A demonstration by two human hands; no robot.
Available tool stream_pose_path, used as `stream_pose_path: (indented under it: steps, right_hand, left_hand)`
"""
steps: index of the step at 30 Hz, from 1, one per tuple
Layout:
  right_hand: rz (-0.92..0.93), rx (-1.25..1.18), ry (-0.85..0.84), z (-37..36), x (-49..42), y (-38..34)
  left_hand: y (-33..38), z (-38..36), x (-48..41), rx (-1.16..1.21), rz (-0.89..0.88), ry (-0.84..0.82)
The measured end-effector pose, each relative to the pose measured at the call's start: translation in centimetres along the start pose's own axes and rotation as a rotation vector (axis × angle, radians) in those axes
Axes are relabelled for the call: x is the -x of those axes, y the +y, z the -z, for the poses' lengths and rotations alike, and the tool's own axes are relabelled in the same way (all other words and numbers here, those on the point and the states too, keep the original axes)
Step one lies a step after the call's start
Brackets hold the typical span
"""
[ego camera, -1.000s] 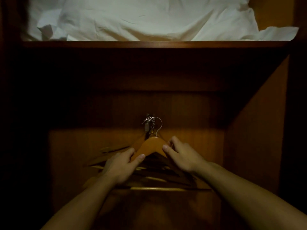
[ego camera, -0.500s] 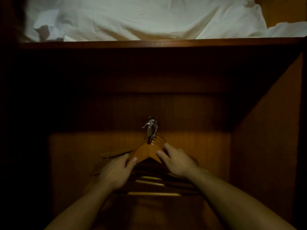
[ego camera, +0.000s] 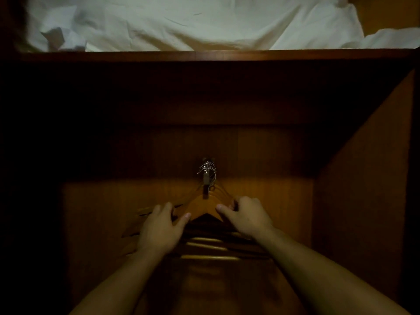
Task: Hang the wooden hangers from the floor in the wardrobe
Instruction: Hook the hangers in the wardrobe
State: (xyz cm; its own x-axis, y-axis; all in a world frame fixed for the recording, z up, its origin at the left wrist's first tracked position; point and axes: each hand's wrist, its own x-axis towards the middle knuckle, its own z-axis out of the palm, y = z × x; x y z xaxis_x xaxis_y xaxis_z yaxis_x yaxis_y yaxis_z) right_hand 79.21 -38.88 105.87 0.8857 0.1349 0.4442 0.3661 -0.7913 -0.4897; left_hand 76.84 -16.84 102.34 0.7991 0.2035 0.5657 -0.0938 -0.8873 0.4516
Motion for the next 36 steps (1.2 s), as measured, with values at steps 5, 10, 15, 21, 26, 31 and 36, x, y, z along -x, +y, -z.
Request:
stream_pose_path:
  steps: [5, 10, 15, 21, 26, 31, 36]
  right_hand:
    - [0.1, 0.076, 0.157, -0.4, 1.8, 0.6]
    - [0.328, 0.402, 0.095, -0.9, 4.5, 0.3]
    - [0.371, 0.483, -0.055, -2.7, 5.6, -2.0]
    - [0.409, 0.464, -0.238, -5.7, 6.2, -5.4]
    - [0.515, 0.433, -0.349, -8.3, 7.5, -7.9]
    - [0.637, 0.373, -0.45, -10.3, 9.6, -9.3]
    - [0.743, 0.28, -0.555, -12.5, 13.0, -10.9]
  left_hand:
    - [-1.3, 0.1, 0.4, -0.04, 0.018, -0.002]
    - [-3.0, 0.8, 1.8, -0.172, -0.002, -0.03]
    - [-4.9, 2.3, 4.2, -0.198, 0.061, -0.079]
    - [-7.8, 4.8, 8.3, -0.272, 0.175, -0.143]
    - [-10.0, 7.5, 12.6, -0.32, 0.334, -0.141]
    - [-10.1, 9.6, 17.5, -0.391, 0.459, -0.113]
    - [-9.5, 11.4, 24.2, -0.493, 0.573, -0.125]
